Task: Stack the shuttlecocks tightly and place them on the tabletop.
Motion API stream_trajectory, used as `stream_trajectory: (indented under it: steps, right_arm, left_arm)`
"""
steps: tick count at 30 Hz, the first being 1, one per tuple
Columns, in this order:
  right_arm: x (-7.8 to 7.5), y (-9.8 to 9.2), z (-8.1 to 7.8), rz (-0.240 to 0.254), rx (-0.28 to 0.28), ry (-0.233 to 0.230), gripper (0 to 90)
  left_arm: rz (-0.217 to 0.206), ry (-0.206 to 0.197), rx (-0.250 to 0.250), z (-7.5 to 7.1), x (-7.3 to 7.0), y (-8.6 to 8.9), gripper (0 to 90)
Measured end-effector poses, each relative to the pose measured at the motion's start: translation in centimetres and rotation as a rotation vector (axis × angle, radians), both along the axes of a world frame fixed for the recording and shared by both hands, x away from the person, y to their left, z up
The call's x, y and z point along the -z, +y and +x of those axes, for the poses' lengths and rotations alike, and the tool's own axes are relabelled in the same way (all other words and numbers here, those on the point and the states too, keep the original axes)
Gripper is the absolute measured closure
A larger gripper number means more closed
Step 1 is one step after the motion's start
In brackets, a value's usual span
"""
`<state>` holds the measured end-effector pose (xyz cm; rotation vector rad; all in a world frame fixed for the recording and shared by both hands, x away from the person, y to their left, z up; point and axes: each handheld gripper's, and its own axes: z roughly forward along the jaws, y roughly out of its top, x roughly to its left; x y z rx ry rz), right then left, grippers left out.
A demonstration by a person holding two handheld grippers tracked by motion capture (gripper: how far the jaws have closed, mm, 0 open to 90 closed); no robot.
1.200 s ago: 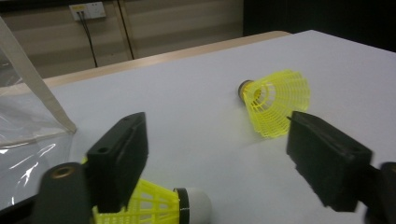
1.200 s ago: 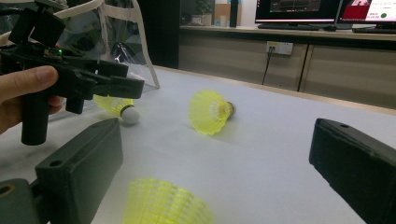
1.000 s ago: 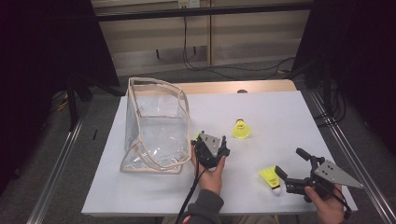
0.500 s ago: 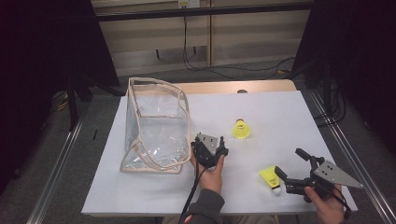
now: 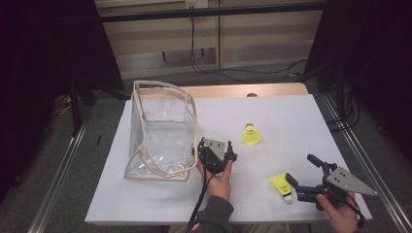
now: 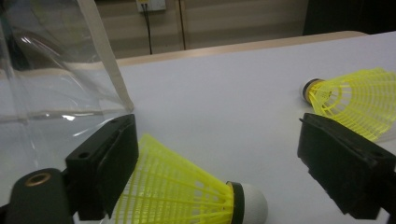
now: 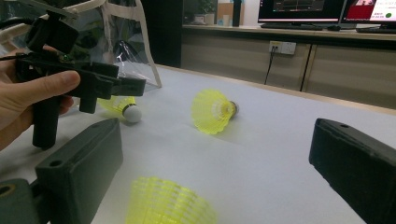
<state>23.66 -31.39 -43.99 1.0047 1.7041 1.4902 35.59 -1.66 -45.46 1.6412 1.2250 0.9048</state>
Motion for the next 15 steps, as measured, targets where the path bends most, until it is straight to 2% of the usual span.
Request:
stream_trajectory:
  steps: [3, 4, 15]
  right_arm:
    - [0.02, 0.00, 0.00, 0.002, 0.001, 0.001, 2.4]
    - [0.03, -0.01, -0.02, 0.000, 0.000, 0.002, 2.4]
    - [0.02, 0.10, 0.00, -0.003, -0.004, 0.000, 2.5]
  left_arm:
    - [-0.002, 0.019, -0.006, 0.12, 0.00, -0.03, 7.5]
    - [-0.011, 0.041, -0.003, 0.21, -0.06, 0.06, 7.5]
    - [-0.031, 0.054, 0.054, -0.27, -0.27, -0.10, 14.4]
